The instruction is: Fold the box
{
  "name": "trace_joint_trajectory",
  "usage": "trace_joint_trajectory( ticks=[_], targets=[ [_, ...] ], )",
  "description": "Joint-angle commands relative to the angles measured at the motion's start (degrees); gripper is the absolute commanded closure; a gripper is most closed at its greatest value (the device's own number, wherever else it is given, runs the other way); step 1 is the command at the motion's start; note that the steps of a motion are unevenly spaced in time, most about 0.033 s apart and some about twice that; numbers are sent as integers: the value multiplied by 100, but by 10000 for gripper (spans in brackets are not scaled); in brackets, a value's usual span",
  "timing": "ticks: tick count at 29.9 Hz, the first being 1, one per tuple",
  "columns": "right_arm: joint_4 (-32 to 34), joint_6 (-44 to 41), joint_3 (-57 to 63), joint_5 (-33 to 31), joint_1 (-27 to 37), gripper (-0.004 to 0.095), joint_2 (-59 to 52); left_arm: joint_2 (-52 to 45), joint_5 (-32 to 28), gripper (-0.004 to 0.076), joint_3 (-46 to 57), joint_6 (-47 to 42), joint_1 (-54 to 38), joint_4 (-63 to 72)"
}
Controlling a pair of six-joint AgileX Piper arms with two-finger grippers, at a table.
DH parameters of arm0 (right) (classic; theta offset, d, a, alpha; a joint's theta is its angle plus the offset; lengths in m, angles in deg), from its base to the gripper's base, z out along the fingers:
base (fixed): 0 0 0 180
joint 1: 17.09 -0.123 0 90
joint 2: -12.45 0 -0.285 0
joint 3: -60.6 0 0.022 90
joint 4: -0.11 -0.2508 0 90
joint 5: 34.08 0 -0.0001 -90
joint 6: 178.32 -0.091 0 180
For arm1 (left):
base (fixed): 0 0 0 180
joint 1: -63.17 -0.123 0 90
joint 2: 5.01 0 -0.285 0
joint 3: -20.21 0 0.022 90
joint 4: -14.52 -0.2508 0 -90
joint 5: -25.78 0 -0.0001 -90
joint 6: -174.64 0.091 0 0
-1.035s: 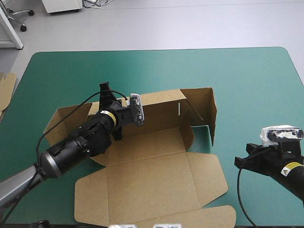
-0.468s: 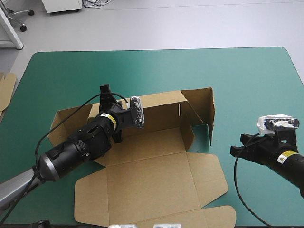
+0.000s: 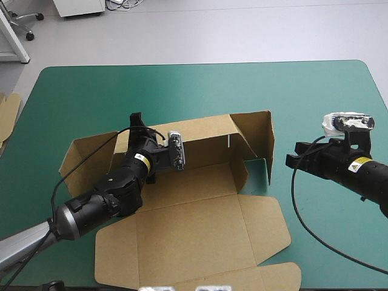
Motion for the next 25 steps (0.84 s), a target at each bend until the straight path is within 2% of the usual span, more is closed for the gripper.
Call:
trace_joint_trajectory(
  ticks=[1,6,9,17,25],
  targets=[
    [-715,353,-243,323,5,942,99,-50,-162,738,-19,-351,83,-25],
    [-1415,754,-253,206,5,942,165,-50,104,738,33,-1174,83,-769],
    [-1683,910,-253,145,5,942,170,-50,451,738,114,-1326,172,-1067],
    [-1723,932,-731,177,5,942,397,-50,567,738,143,-1640,432,-1193],
    [-1676,969,-1926,-58,16,942,1559,-50,567,738,152,-1640,432,-1191]
  ],
)
